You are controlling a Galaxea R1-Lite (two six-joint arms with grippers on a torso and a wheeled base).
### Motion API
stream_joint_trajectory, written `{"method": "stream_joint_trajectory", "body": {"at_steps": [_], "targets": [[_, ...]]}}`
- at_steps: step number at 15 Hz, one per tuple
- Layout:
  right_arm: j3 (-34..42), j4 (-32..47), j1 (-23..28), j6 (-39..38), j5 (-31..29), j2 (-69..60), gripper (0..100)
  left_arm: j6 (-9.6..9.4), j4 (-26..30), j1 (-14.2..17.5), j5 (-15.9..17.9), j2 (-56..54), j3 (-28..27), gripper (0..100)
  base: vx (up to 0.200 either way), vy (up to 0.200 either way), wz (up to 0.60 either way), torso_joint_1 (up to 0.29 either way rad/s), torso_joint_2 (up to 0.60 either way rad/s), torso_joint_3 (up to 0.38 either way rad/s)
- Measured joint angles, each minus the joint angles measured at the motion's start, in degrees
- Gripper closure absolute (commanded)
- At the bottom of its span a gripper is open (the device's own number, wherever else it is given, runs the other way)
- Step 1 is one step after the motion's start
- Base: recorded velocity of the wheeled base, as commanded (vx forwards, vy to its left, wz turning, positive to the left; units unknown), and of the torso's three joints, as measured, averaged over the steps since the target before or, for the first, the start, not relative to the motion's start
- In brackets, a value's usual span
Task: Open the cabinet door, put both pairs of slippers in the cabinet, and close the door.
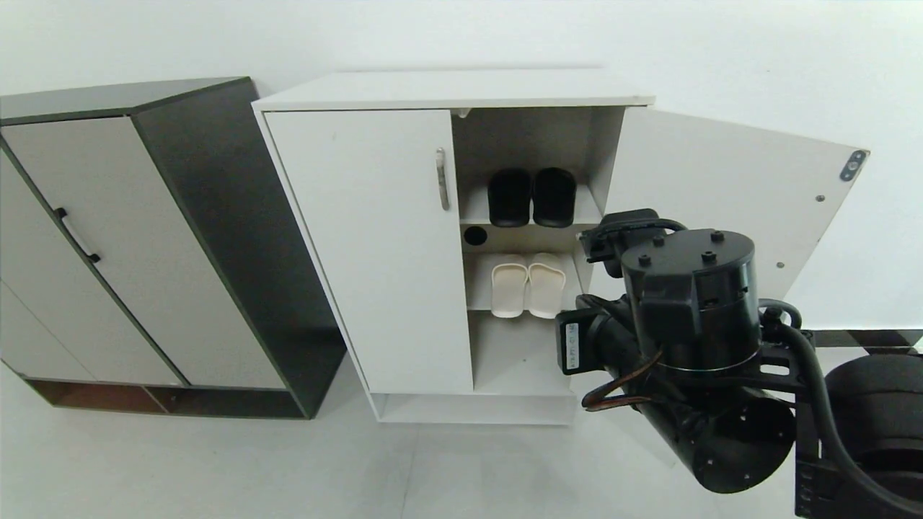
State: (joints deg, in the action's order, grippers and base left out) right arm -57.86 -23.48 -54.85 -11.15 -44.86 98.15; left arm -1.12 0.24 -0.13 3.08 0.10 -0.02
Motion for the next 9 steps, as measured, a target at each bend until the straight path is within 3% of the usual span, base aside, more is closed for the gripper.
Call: {"method": "stream_joint_trajectory", "body": {"at_steps": [9], "targets": [[0.04, 0.05, 0.35, 0.00, -0.02, 0.01, 100, 0.00, 0.02, -0.05, -0.02, 0.00, 0.02, 100, 0.000, 0.000, 0.00, 0.142, -0.47, -0.331]]}}
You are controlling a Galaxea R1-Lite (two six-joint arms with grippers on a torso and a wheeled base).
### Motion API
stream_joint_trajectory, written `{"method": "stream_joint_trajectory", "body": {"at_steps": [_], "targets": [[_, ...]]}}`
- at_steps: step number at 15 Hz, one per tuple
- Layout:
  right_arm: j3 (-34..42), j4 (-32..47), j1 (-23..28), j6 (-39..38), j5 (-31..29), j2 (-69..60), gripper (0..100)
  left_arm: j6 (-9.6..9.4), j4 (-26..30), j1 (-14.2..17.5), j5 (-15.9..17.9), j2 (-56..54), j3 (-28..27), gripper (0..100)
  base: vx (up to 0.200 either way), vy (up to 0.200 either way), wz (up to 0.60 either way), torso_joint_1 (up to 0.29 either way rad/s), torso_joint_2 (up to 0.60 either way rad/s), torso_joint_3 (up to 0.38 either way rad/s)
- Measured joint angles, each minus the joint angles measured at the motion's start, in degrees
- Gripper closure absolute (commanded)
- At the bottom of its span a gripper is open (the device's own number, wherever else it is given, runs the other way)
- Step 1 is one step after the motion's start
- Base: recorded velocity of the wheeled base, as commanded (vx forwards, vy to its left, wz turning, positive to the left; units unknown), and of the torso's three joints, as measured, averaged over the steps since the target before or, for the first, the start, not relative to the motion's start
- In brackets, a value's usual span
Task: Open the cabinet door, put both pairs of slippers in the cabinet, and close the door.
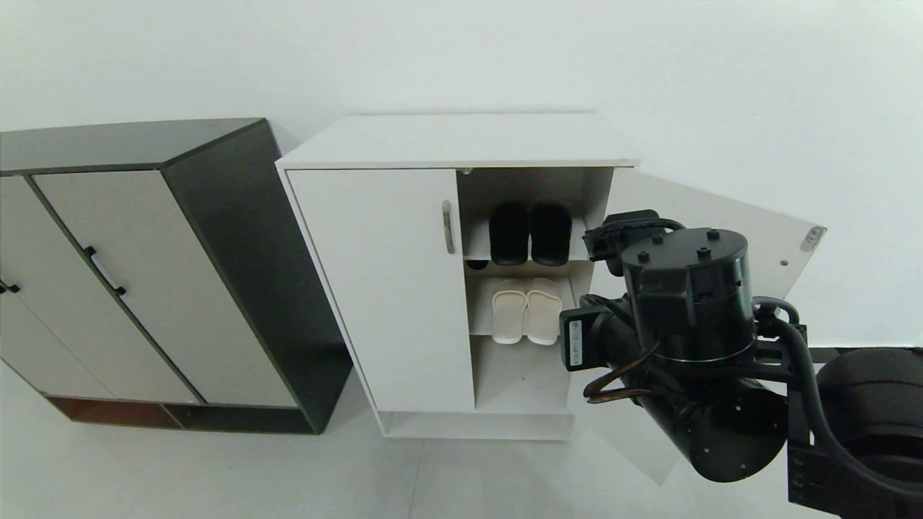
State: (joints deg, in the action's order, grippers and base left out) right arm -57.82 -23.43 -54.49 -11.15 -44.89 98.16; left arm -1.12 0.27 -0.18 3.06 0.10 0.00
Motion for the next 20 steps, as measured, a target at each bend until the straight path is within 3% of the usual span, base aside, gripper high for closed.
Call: {"method": "stream_joint_trajectory", "body": {"at_steps": [13, 20], "targets": [[0.00, 0.00, 0.00, -0.01, -0.02, -0.01, 100, 0.01, -0.02, 0.00, 0.02, 0.00, 0.00, 100, 0.000, 0.000, 0.00, 0.215, -0.53, -0.315], [0.27, 0.00, -0.07, -0.01, -0.02, -0.04, 100, 0.01, 0.00, 0.00, 0.00, 0.00, 0.00, 100, 0.000, 0.000, 0.00, 0.048, -0.10, -0.056]]}}
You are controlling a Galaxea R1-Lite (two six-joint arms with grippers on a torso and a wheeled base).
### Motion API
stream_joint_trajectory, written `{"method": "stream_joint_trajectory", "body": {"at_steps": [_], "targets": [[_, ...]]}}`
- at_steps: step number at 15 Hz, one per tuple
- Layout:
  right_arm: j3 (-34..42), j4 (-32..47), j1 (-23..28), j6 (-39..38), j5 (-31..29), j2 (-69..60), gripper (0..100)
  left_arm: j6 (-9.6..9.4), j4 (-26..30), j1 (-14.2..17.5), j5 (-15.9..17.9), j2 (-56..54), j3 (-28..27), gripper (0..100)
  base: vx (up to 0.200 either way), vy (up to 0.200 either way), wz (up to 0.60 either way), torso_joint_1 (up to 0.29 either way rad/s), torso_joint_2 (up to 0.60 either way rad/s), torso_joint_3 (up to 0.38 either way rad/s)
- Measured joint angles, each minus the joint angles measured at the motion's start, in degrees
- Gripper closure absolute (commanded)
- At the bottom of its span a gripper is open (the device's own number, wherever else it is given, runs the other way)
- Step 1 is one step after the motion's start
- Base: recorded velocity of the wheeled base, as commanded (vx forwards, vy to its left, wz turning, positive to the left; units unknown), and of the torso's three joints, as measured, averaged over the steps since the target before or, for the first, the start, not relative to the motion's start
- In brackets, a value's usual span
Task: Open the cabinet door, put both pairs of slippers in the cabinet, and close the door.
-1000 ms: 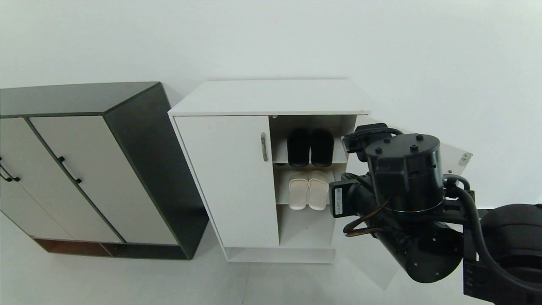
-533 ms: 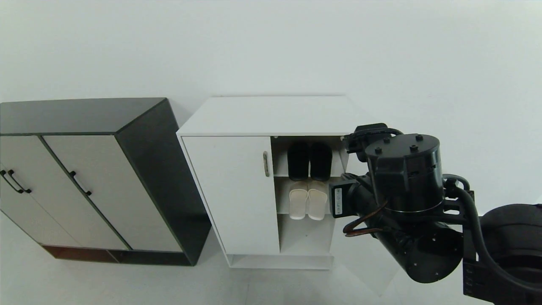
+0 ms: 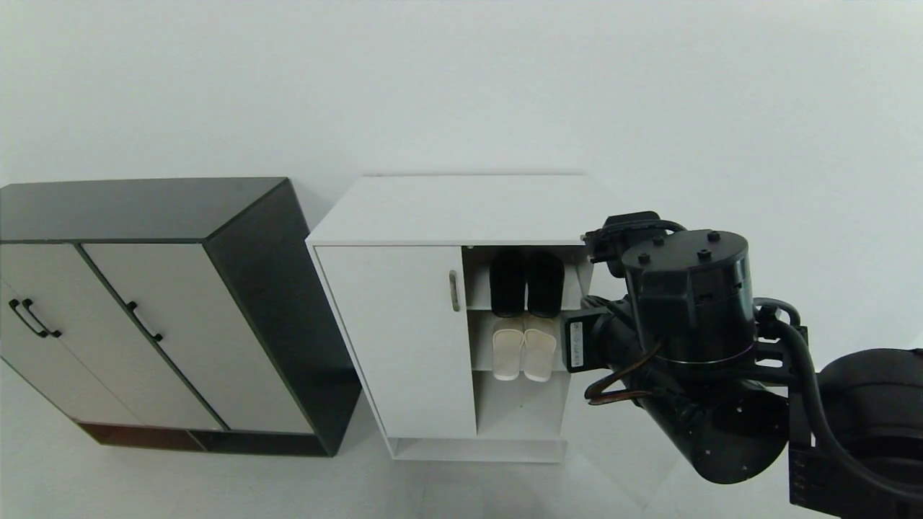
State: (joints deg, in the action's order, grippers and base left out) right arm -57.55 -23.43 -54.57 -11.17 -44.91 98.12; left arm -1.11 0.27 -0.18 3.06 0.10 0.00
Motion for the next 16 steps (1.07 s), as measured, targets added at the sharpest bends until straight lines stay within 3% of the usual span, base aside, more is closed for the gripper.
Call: {"method": "stream_joint_trajectory", "body": {"at_steps": [8, 16], "targets": [[0.37, -0.10, 0.11, 0.06, -0.02, 0.00, 100, -0.01, 0.00, 0.02, -0.02, 0.00, 0.00, 100, 0.000, 0.000, -0.60, 0.006, 0.00, 0.001], [-0.07, -1.55, 4.95, 2.39, -0.60, -0.50, 100, 0.05, 0.00, 0.02, -0.05, 0.00, 0.00, 100, 0.000, 0.000, 0.00, 0.000, 0.00, 0.000]]}}
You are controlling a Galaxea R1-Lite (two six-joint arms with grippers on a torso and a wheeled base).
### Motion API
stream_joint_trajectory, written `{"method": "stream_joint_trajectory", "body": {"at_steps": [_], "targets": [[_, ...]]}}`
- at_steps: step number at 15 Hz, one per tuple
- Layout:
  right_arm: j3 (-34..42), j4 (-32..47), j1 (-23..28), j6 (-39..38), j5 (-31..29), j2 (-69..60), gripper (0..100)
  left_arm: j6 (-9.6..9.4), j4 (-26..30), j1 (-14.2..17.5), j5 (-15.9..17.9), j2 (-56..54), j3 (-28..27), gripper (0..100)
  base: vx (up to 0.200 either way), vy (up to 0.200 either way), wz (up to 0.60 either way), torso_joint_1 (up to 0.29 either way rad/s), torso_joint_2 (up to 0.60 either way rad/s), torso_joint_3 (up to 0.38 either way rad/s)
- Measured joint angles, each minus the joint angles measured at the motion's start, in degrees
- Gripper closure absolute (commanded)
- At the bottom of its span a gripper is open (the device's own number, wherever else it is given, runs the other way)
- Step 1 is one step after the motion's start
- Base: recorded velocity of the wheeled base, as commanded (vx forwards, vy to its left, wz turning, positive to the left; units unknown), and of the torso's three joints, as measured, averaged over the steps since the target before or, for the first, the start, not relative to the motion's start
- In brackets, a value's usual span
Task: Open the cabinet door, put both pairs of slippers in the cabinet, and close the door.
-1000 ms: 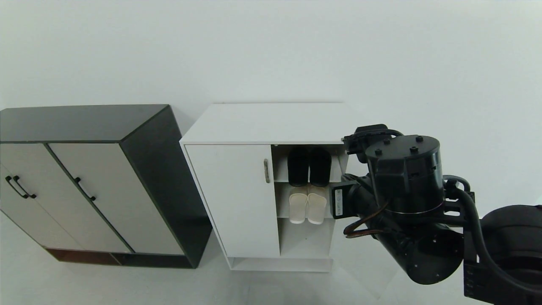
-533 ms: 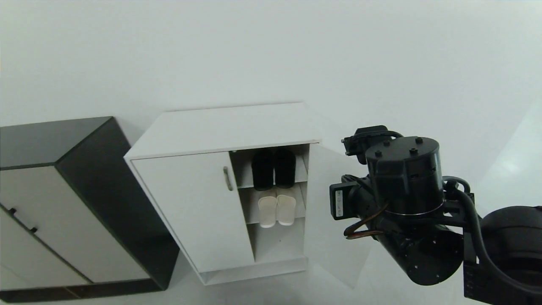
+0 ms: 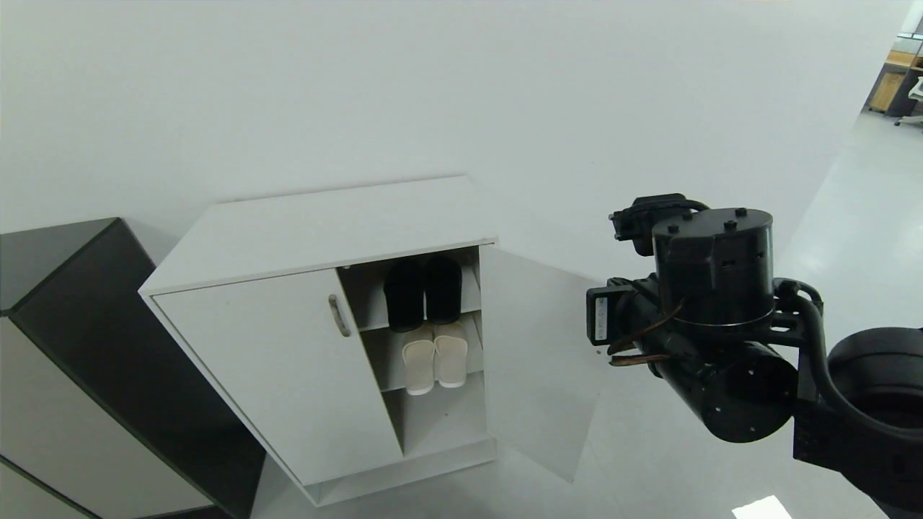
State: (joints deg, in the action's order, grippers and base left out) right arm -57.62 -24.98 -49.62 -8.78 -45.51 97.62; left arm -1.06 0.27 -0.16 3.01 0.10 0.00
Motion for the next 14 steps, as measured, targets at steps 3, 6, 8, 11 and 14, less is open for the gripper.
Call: {"method": "stream_joint_trajectory", "body": {"at_steps": [3, 6, 8, 11, 14], "targets": [[-0.17, 0.00, 0.54, 0.00, 0.00, 0.11, 100, 0.00, 0.00, -0.02, 0.02, 0.00, 0.00, 100, -0.067, 0.000, 0.00, 0.001, 0.00, -0.002], [-0.04, 0.05, 0.63, 0.00, -0.01, 0.20, 100, 0.00, 0.00, -0.02, 0.00, 0.00, 0.00, 100, -0.200, 0.000, 0.00, 0.009, 0.01, -0.001], [0.00, -0.04, 0.83, 0.00, -0.01, 0.26, 100, -0.06, 0.00, 0.00, 0.02, 0.00, 0.00, 100, 0.000, 0.000, 0.00, 0.000, 0.00, 0.000], [-2.77, 0.11, 5.35, -0.02, 0.89, 1.83, 100, -0.09, -0.02, -0.06, 0.02, 0.00, 0.00, 100, 0.000, 0.000, 0.00, 0.000, 0.00, 0.000], [-7.89, 0.43, 12.47, -0.50, 8.80, 5.50, 100, -0.06, 0.00, 0.00, 0.05, 0.00, 0.00, 100, 0.000, 0.000, 0.00, 0.000, 0.00, 0.000]]}}
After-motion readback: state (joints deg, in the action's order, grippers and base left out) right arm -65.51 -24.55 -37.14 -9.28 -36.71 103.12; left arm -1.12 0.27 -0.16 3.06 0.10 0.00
